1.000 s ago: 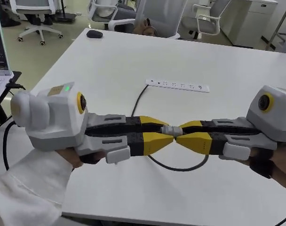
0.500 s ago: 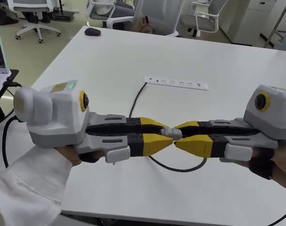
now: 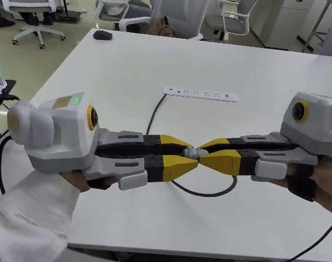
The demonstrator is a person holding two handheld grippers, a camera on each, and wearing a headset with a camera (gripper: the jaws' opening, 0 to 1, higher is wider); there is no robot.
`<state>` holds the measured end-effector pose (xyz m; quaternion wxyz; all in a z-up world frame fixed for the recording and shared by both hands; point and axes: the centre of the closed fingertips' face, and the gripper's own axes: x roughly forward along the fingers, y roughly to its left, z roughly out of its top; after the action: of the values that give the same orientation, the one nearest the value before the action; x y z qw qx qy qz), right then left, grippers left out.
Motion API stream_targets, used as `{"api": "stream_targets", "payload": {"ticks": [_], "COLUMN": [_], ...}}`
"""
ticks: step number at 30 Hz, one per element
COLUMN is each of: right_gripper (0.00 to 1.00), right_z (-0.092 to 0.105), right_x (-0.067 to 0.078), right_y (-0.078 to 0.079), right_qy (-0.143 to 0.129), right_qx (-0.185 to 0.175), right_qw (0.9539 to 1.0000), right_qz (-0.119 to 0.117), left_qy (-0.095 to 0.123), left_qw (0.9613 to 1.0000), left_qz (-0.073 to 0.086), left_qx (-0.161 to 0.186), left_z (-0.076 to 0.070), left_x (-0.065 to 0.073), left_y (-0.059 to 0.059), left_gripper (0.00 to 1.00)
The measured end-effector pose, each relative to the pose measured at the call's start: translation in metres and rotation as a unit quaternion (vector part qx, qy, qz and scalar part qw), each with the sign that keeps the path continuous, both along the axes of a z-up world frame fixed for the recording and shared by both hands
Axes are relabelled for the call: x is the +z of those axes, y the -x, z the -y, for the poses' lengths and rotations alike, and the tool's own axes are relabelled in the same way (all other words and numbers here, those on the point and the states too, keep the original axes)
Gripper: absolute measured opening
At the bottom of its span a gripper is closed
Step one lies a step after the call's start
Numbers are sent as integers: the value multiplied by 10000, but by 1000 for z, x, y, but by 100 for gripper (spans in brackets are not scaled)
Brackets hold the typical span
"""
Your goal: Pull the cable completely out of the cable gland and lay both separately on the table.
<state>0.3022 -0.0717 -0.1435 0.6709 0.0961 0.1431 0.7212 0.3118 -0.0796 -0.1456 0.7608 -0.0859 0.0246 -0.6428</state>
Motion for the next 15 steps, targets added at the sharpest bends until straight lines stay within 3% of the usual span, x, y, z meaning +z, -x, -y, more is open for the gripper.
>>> {"api": "stream_targets", "payload": {"ticks": [2,4,5,7,10,12,15], "right_gripper": [12,11,11,11,10,10,10], "right_z": [1,0,0,-1,-4,-3,-3], "right_x": [5,7,7,7,9,5,2], "right_y": [0,1,3,3,5,4,7], "right_qy": [-137,-197,-158,-83,-66,156,217], "right_qx": [-22,-60,-37,-54,-75,-84,-79], "right_qw": [9999,9997,9995,9982,9978,9955,9941], "right_qz": [-33,125,266,584,649,932,1057], "left_qy": [214,268,323,356,510,466,420], "left_qw": [9998,9996,9991,9986,9970,9963,9954], "left_qz": [-56,-111,-257,-369,-552,-695,-826], "left_qx": [-22,-20,-100,-116,-172,-178,-232], "left_z": [-1,-2,-3,-4,-7,-6,-5], "left_x": [7,8,8,7,9,4,1], "left_y": [0,0,2,1,1,0,1], "left_gripper": [15,15,15,15,15,15,15]}}
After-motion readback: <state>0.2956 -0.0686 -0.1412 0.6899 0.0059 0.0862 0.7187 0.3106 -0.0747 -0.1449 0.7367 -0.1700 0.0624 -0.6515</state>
